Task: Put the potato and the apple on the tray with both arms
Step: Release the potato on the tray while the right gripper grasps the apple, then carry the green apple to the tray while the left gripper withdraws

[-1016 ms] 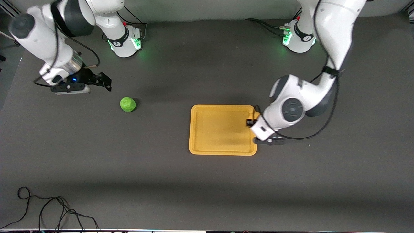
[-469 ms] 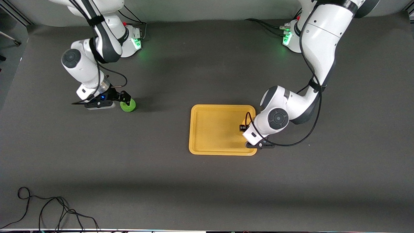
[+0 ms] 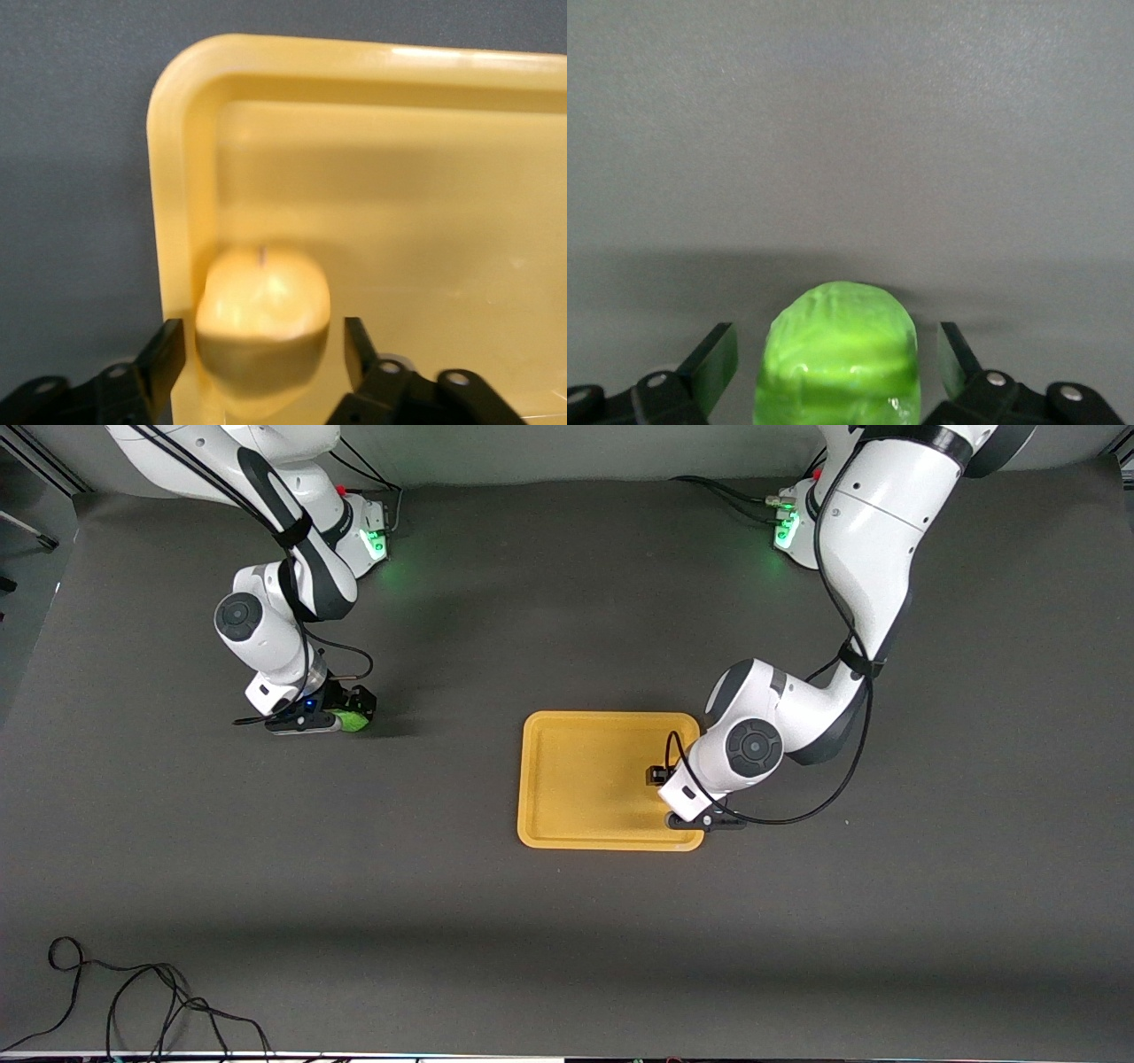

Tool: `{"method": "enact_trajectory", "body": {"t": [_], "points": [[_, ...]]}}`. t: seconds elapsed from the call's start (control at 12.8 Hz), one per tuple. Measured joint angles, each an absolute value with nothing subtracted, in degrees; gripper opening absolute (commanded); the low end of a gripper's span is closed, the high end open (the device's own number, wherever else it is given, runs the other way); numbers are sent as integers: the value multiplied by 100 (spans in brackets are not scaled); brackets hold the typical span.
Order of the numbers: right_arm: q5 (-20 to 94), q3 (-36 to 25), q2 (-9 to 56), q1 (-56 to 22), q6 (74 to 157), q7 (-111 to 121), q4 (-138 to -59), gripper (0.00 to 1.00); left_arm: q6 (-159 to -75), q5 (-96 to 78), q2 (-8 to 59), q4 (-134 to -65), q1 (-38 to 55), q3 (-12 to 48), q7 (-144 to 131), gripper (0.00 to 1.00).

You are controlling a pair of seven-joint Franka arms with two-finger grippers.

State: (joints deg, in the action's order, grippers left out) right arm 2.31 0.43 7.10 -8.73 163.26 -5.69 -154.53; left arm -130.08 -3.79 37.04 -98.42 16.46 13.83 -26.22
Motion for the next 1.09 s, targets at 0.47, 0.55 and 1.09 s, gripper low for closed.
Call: {"method": "enact_trajectory", "body": {"t": [0.47,0.55,1.09], "points": [[231,43,621,-873,15739,-569,-15340,51,-12827,-375,3489,-9662,1614,1377,-2702,99],[231,42,528,-873,15461,-569,-15196,51,-12562,-374,3294,-9601,1589,1369,-2726,100],[231,27,-956,-872,11191,-569,-12577,51,-10265,-216,1212,-9427,367,1241,-1642,100]]}}
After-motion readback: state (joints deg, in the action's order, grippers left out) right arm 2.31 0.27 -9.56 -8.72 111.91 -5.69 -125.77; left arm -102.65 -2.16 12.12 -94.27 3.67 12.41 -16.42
